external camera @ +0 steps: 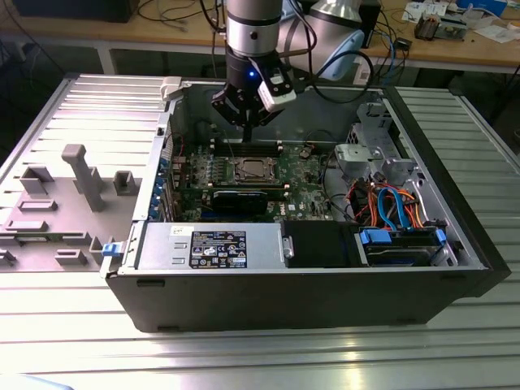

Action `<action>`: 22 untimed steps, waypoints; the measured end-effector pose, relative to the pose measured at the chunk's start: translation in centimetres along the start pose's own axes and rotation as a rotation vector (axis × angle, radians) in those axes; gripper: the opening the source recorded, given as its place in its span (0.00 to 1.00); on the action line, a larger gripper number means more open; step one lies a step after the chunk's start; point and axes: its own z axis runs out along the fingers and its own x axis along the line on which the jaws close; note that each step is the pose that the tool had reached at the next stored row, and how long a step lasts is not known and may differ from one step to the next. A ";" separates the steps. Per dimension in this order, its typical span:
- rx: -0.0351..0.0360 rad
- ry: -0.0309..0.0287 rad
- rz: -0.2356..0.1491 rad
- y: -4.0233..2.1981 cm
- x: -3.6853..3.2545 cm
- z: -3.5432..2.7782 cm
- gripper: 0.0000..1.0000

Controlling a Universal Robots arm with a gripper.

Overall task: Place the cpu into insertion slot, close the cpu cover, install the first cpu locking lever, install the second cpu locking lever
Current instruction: 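Install the first cpu locking lever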

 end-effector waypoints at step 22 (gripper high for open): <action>-0.0001 0.0000 0.000 0.02 0.90 0.00 0.11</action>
